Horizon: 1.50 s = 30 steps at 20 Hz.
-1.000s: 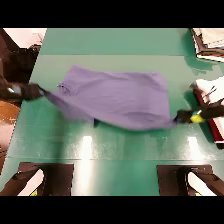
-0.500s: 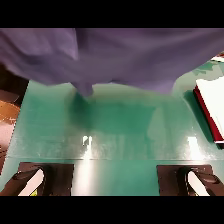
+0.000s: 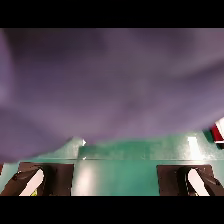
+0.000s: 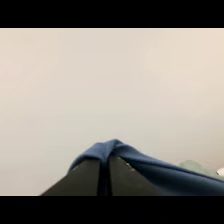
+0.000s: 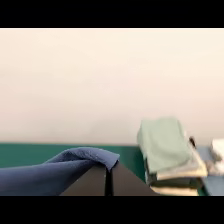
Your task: Fold the shirts.
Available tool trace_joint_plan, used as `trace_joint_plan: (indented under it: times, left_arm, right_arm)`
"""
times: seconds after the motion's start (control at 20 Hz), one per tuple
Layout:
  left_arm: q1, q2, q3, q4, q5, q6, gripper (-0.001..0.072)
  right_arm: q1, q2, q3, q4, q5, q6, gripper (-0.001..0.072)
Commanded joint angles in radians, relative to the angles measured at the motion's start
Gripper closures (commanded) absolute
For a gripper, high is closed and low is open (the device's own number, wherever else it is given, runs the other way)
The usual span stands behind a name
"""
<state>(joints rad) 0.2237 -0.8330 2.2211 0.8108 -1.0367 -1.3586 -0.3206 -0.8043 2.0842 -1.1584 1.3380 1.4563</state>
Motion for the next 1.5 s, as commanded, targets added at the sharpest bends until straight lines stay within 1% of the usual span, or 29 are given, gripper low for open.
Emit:
trace_joint_plan:
  times: [0.0,0.1,0.2,0.25,0.35,0.45,0.55,0.7,0.75,0.85,0.95,1.0,1.05,1.1,1.2,1.25,1.35,1.45]
  left_arm:
    - [0.0,0.001,-0.188,-0.004,-0.071,-0.003,0.0677]
    - [0.0,-0.026,-0.385,-0.003,-0.147,-0.003,0.0678]
    - [0.0,-0.077,-0.558,-0.007,-0.186,0.004,0.0677]
    - [0.0,-0.116,-0.639,-0.006,-0.194,0.008,0.0677]
    - [0.0,-0.203,-0.765,-0.006,-0.2,0.048,0.0677]
    - [0.0,-0.32,-0.836,-0.006,-0.19,0.089,0.0677]
    - [0.0,-0.456,-0.843,-0.008,-0.148,0.138,0.0677]
    - [0.0,-0.61,-0.842,-0.058,0.004,0.174,0.0677]
    - [0.0,-0.646,-0.836,-0.1,0.044,0.215,0.0677]
    - [0.0,-0.688,-0.836,-0.183,0.125,0.274,0.0677]
    - [0.0,-0.698,-0.836,-0.205,0.185,0.294,0.0677]
    - [0.0,-0.697,-0.832,-0.204,0.191,0.295,0.0677]
    - [0.0,-0.697,-0.82,-0.183,0.179,0.297,0.0677]
    - [0.0,-0.697,-0.801,-0.156,0.132,0.313,0.0677]
    - [0.0,-0.697,-0.771,-0.084,0.011,0.319,0.0677]
    - [0.0,-0.697,-0.767,-0.042,-0.049,0.319,0.0677]
    - [0.0,-0.697,-0.777,0.097,-0.126,0.294,0.0677]
    - [0.0,-0.697,-0.813,0.201,-0.153,0.258,0.0677]
  right_arm:
    - [-0.025,-0.074,-0.064,0.096,0.154,0.0,0.0702]
    - [0.024,-0.143,-0.165,0.1,0.211,0.0,0.0702]
    - [0.112,-0.237,-0.255,0.06,0.241,-0.002,0.0702]
    - [0.162,-0.288,-0.3,0.023,0.243,-0.002,0.0702]
    - [0.255,-0.392,-0.381,-0.034,0.231,-0.002,0.0702]
    - [0.315,-0.509,-0.441,-0.047,0.184,-0.002,0.0702]
    - [0.34,-0.631,-0.468,-0.047,0.116,-0.002,0.0702]
    - [0.339,-0.79,-0.441,-0.047,-0.015,0.002,0.0702]
    - [0.339,-0.837,-0.409,-0.045,-0.053,0.003,0.0702]
    - [0.339,-0.908,-0.332,-0.04,-0.093,0.003,0.0702]
    - [0.34,-0.948,-0.254,-0.037,-0.11,0.003,0.0702]
    - [0.339,-0.959,-0.22,-0.039,-0.104,0.002,0.0702]
    - [0.339,-0.959,-0.202,-0.043,-0.089,0.002,0.0702]
    - [0.339,-0.951,-0.198,-0.048,-0.061,0.002,0.0702]
    - [0.34,-0.922,-0.233,-0.049,0.015,-0.005,0.0703]
    - [0.348,-0.901,-0.277,-0.051,0.028,-0.013,0.0703]
    - [0.358,-0.853,-0.397,-0.075,0.011,-0.015,0.0703]
    - [0.36,-0.812,-0.52,-0.073,-0.047,-0.015,0.0703]
